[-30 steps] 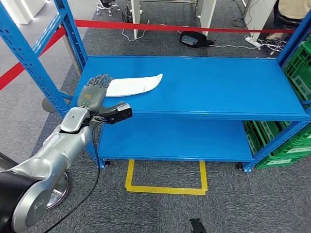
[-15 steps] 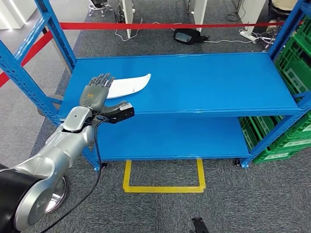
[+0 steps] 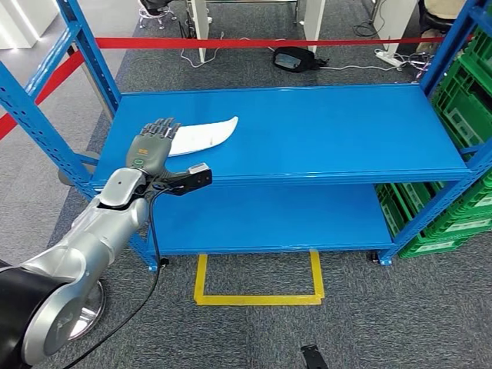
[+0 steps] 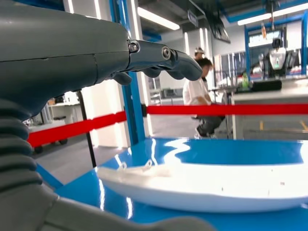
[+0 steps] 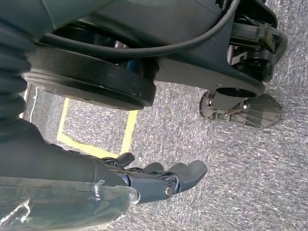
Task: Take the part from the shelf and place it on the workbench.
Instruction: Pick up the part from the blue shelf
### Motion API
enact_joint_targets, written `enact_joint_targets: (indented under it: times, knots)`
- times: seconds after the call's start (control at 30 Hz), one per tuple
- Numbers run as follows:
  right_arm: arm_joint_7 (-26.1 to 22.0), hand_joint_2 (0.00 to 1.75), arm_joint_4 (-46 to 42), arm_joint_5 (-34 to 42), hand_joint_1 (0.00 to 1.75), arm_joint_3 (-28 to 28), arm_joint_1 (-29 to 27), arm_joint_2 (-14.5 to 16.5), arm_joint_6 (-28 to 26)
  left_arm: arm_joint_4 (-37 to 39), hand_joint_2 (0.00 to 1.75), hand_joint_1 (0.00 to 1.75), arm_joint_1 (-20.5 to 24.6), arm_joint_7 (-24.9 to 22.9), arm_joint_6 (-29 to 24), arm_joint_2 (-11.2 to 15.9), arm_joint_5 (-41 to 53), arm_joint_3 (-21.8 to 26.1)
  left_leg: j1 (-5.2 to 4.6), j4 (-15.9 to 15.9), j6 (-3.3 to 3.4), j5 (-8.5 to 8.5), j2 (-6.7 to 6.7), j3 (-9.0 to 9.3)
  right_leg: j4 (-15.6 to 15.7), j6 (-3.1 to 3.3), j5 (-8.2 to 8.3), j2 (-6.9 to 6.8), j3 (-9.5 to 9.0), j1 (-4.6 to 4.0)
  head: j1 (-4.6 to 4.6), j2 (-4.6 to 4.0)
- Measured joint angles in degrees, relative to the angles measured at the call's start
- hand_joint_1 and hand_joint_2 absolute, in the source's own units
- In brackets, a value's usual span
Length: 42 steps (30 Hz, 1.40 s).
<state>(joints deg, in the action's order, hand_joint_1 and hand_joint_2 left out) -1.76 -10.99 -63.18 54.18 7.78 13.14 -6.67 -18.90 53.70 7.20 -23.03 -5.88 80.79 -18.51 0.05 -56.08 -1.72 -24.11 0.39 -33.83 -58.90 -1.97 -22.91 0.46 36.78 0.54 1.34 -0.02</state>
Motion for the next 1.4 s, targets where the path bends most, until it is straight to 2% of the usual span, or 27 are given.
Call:
enact_joint_targets:
  times: [0.13,0.27,0.4,1.4]
  knots:
    - [0.0,1.75,0.0,-0.2,0.0,0.0,0.0,0.0,0.1,0.2,1.75,0.0,0.0,-1.0,3.2,0.0,-0.3,0.0,-0.08,0.0,0.09,0.05,0.0,-0.03,0.1,-0.1,0.12,0.0,-0.03,0.1,0.01,0.0]
    - [0.1,1.75,0.0,-0.3,0.0,0.0,0.1,0.0,0.1,0.5,0.0,0.0,0.1,-1.7,6.8,0.1,-1.0,0.0,-0.09,-0.1,0.12,0.07,0.0,-0.08,0.1,-0.13,0.14,-0.01,-0.03,0.13,0.0,0.0]
    - [0.1,1.75,0.0,-0.3,0.0,0.0,0.1,0.0,0.1,0.7,0.0,0.0,0.1,-1.8,7.8,0.2,-1.7,0.1,-0.09,-0.1,0.13,0.07,0.0,-0.08,0.1,-0.13,0.14,-0.01,-0.02,0.13,-0.01,0.0]
    - [0.1,1.75,0.0,-0.7,0.0,0.0,0.1,0.0,0.2,0.7,0.0,0.0,0.4,-2.7,5.6,0.3,-2.2,0.1,-0.09,-0.1,0.14,0.08,0.0,-0.08,0.1,-0.13,0.14,0.0,-0.02,0.13,-0.01,0.0]
